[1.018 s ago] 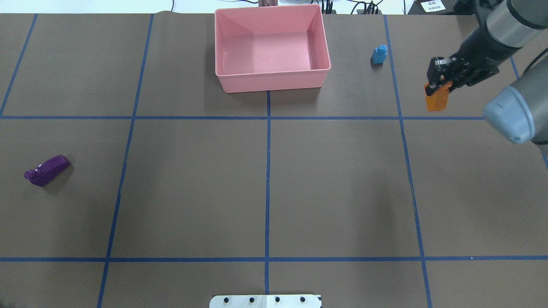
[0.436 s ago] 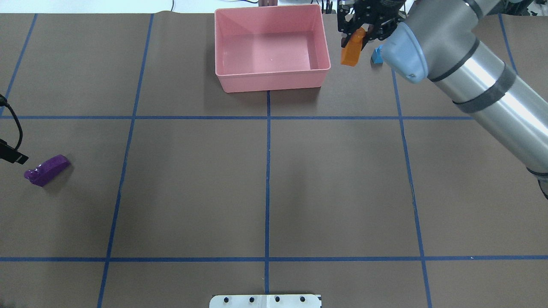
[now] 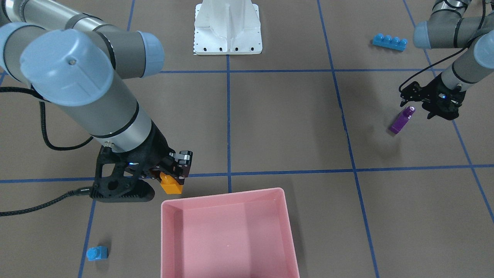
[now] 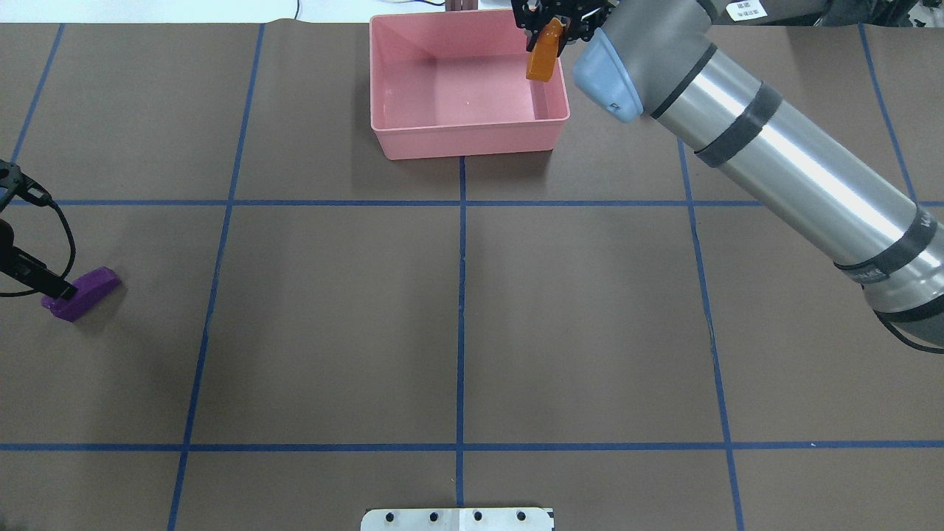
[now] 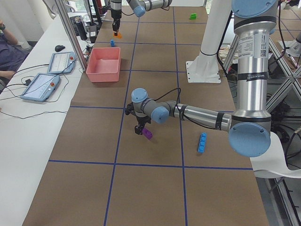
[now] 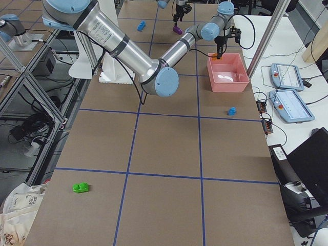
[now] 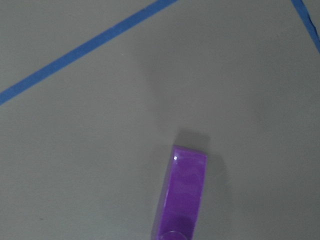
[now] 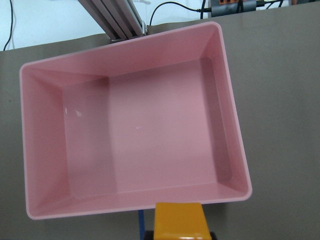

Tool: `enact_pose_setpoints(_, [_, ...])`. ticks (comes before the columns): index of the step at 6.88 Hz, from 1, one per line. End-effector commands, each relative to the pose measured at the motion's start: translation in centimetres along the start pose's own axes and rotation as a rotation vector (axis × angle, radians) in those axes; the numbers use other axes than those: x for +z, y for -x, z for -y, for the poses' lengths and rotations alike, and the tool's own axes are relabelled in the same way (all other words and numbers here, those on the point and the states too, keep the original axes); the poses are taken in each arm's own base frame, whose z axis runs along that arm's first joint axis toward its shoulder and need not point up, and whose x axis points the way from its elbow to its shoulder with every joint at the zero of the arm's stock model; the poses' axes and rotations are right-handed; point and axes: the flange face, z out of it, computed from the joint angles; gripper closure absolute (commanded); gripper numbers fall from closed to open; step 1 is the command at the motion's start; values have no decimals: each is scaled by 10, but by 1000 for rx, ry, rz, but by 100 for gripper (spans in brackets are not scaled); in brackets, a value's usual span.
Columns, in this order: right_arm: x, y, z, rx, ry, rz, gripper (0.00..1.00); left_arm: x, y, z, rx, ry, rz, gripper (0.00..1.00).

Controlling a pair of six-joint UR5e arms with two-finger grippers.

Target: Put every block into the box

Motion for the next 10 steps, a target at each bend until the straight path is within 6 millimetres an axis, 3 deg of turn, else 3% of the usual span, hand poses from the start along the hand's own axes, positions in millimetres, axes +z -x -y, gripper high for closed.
enact_pose_setpoints(1, [23, 25, 8, -12, -65, -9, 100, 26, -2, -1, -4, 4, -2, 0])
enact_pose_setpoints(2, [36, 23, 16, -26, -98, -7, 100, 28, -4, 0, -1, 8, -4, 0])
enact_pose_setpoints(4, [83, 48, 27, -51, -119, -21, 100, 32, -7, -1, -4, 16, -7, 0])
enact_pose_setpoints(6, [145, 56, -4, -88, -83, -42, 100, 36, -6, -2, -20, 22, -6, 1])
enact_pose_setpoints(7, [153, 56, -10, -86, -72, -47, 100, 36, -7, -2, -20, 23, -7, 4])
enact_pose_setpoints(8, [161, 50, -9, -79, -64, -63, 51, 36, -6, -2, -19, 22, -6, 15])
enact_pose_setpoints(9, [161, 52, -9, -78, -65, -62, 1, 36, -6, -2, -19, 22, -6, 32])
enact_pose_setpoints(10, [159, 54, -8, -78, -66, -59, 0, 36, -6, -1, -18, 21, -3, 47])
